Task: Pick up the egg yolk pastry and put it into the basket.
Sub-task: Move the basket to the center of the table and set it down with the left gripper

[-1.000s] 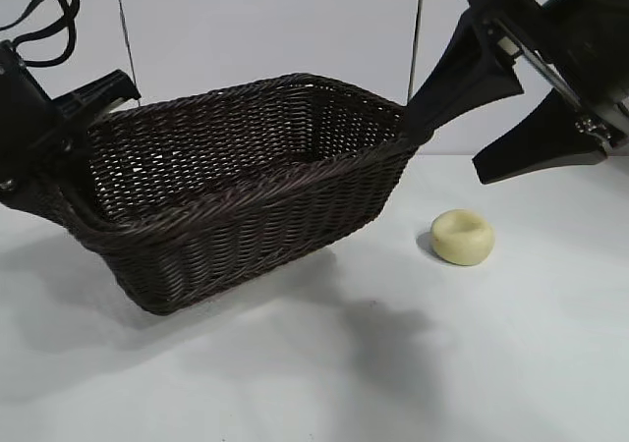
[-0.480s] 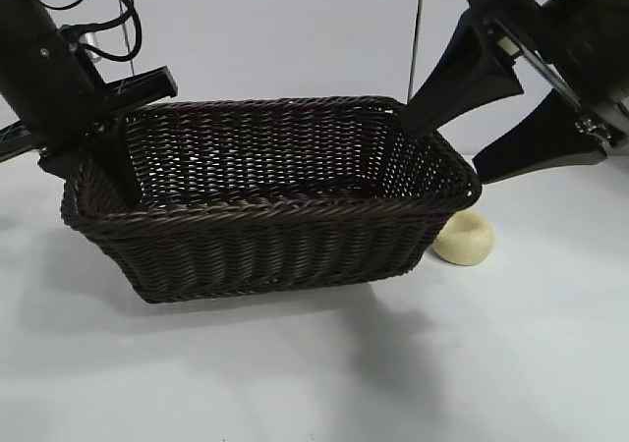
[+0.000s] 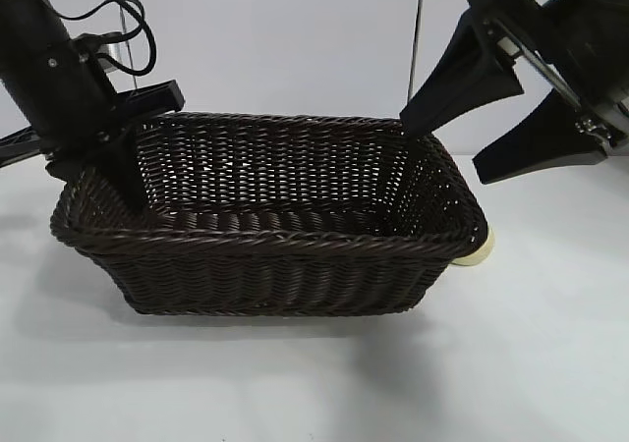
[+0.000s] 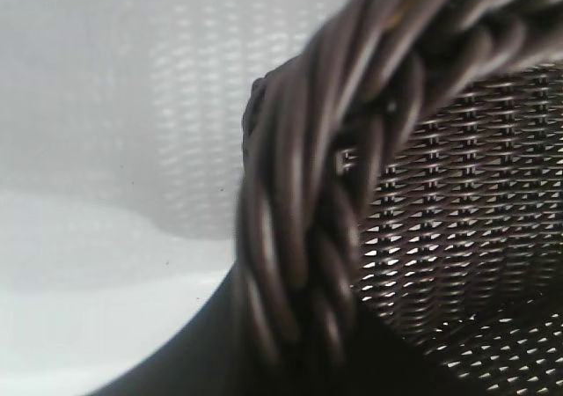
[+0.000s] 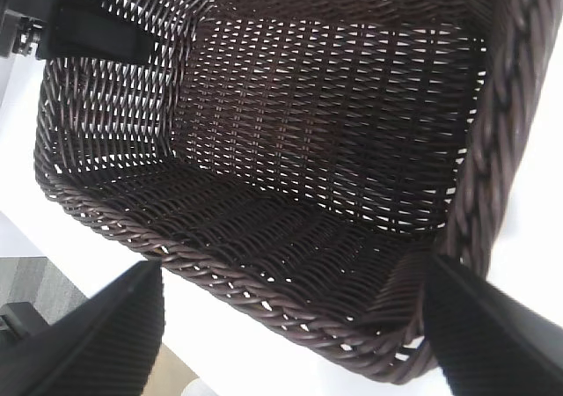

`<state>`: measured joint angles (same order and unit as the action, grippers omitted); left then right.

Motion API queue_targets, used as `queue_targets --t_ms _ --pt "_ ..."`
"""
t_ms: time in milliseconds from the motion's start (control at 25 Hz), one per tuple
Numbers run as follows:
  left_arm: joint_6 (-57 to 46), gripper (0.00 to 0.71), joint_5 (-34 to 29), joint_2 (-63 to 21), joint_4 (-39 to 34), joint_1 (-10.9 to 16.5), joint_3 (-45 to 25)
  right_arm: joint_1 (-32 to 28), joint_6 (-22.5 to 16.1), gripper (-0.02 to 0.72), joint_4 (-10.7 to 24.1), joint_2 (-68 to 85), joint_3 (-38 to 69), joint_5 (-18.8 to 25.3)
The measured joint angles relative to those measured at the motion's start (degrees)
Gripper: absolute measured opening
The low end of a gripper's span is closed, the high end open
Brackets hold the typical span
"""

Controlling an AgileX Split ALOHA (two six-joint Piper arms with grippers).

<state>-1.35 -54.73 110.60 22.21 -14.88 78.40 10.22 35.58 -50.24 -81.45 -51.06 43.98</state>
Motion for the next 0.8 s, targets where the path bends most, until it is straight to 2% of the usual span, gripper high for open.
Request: queue_targets --t_ms 680,760,800 --pt "2.87 0.101 2.36 5.81 0.01 0.00 0.31 0.00 0.00 0.579 0.16 0.00 0.00 0.00" --pt "3.12 0.132 2.40 5.81 0.13 0.00 0.31 0.00 0.00 0.579 0.16 0.00 0.00 0.00" --pt "3.18 0.174 2.34 5.81 0.25 0.00 0.36 0.00 0.00 0.579 0.16 0.00 0.00 0.00"
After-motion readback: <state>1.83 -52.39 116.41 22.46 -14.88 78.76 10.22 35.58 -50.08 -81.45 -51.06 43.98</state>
